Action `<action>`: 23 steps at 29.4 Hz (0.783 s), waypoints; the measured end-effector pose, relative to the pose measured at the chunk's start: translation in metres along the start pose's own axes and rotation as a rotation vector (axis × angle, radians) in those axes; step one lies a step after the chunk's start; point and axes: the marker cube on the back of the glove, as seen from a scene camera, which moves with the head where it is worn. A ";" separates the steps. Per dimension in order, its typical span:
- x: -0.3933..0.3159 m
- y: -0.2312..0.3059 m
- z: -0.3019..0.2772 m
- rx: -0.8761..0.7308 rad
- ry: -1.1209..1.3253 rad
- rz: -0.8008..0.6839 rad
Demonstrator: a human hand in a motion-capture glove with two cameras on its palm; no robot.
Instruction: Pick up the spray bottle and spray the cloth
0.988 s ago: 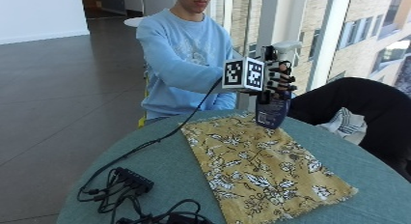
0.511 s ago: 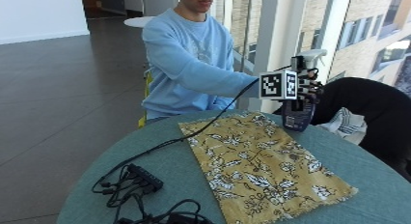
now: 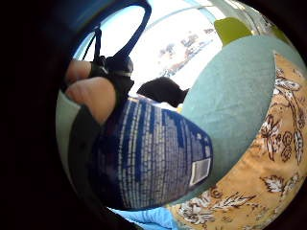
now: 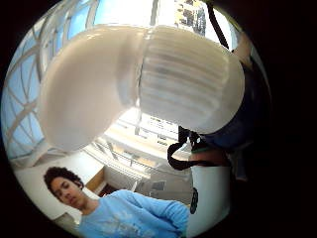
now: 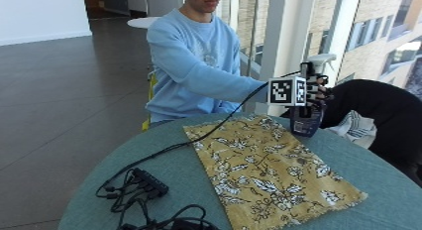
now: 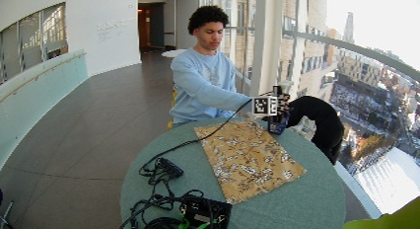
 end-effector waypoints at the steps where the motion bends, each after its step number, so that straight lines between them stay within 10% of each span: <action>1: 0.000 0.002 -0.002 -0.006 0.010 -0.001; 23: 0.022 0.125 -0.198 -0.004 0.465 0.096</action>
